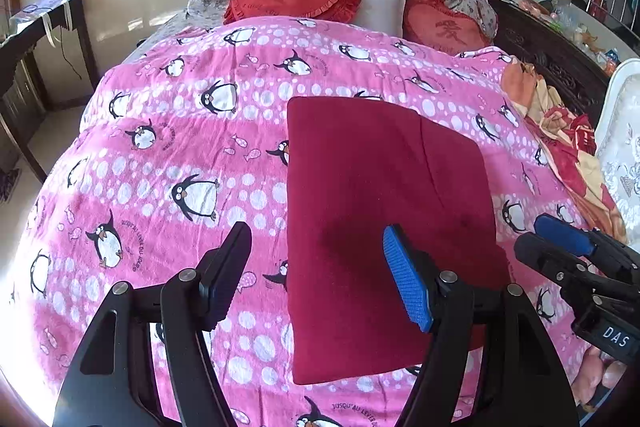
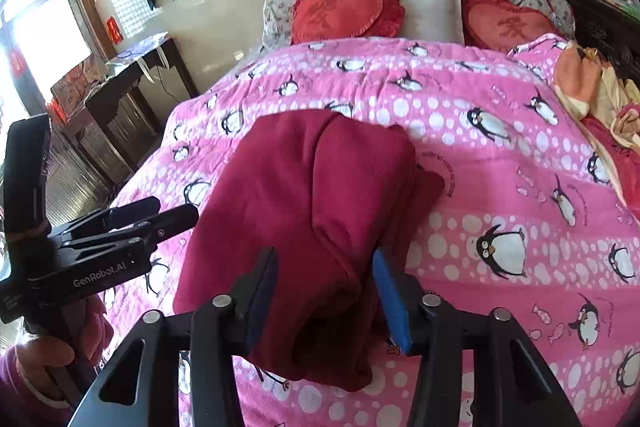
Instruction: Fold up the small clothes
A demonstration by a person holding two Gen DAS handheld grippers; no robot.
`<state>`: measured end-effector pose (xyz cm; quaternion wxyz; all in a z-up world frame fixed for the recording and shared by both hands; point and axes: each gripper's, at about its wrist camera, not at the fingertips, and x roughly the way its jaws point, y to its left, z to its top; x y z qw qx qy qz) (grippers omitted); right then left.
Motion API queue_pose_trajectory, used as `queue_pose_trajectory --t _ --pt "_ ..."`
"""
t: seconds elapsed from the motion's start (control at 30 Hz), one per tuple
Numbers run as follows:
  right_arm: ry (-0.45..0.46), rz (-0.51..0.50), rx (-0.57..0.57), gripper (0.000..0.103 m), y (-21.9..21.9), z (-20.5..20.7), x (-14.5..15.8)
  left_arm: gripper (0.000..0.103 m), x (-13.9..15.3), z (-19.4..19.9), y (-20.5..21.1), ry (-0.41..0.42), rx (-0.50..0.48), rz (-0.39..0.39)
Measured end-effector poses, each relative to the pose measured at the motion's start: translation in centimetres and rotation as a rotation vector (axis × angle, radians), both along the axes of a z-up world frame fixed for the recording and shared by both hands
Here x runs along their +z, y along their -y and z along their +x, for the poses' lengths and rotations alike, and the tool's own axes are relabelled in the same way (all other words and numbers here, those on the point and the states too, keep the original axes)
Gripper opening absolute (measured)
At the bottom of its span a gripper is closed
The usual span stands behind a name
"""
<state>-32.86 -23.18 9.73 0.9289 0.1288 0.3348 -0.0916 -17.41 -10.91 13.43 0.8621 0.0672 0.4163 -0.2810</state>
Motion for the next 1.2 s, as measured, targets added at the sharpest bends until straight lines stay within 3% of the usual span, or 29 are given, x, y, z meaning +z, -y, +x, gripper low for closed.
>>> queue_pose_trajectory --t 0.13,0.3,0.43,1.2 --pt "0.036 -0.058 -0.026 0.051 -1.0 -0.5 1.9 0.069 1.0 -0.5 -0.2 0.017 0.013 -0.003" --pt "0.066 -0.05 -0.051 0.052 -1.6 -0.8 2.6 0.069 2.0 -1.1 -0.9 0.061 0.034 -0.003" --pt "0.076 -0.038 -0.054 0.065 -1.9 -1.0 2.4 0.069 2.4 -1.5 -1.5 0.085 0.052 0.002" --pt "0.041 -0.026 -0.04 0.066 -2.1 -0.7 1.8 0.069 2.4 -2.6 -0.6 0.169 0.052 0.13"
